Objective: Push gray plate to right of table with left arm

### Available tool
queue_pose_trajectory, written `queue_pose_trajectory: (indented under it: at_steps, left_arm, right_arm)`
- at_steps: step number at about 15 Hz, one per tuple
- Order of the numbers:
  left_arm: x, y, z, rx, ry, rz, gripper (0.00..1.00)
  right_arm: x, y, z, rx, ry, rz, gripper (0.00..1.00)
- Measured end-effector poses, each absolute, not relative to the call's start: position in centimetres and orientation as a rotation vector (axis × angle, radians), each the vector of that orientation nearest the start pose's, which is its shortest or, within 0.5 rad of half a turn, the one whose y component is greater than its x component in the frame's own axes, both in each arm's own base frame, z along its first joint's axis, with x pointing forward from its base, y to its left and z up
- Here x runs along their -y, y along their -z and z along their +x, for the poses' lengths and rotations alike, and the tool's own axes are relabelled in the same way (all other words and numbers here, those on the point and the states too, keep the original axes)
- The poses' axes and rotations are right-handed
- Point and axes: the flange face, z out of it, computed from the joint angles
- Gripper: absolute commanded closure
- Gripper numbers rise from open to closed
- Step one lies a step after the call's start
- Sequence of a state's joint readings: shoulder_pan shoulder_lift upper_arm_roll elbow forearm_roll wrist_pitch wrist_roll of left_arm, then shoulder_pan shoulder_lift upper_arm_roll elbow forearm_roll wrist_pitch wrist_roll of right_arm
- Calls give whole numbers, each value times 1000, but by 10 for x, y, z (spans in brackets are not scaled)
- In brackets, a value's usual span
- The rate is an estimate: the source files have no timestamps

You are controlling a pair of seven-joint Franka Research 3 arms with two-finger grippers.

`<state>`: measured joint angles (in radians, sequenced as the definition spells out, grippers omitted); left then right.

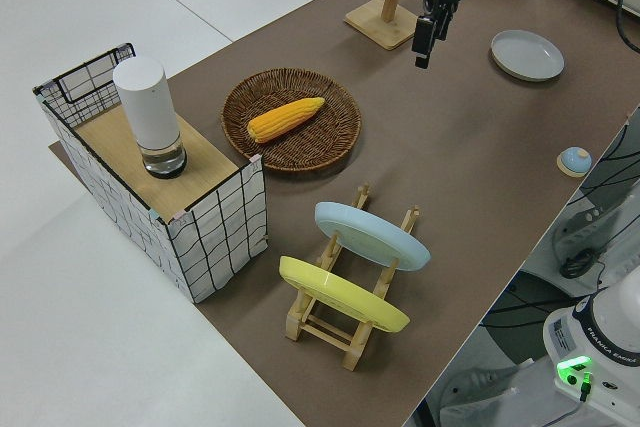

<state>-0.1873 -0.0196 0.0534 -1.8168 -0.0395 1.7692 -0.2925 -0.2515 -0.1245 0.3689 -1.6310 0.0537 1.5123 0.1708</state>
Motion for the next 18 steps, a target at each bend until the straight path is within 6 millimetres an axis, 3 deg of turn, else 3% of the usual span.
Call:
queue_pose_trajectory:
  at_steps: [3, 7, 13, 18]
  left_arm:
    - [71, -573, 555, 278, 61, -3175, 9]
    - [65, -606, 560, 290, 165, -3183, 9]
    - [62, -629, 561, 290, 231, -3185, 9]
    - [60, -633, 561, 297, 238, -3184, 9]
  right_arm:
    - [-79, -653, 506, -83, -6, -3132, 5]
    - [-79, -653, 506, -83, -6, -3132, 5]
    - [-79, -653, 506, -83, -6, -3132, 5]
    - [-79, -653, 506, -83, -6, -3132, 5]
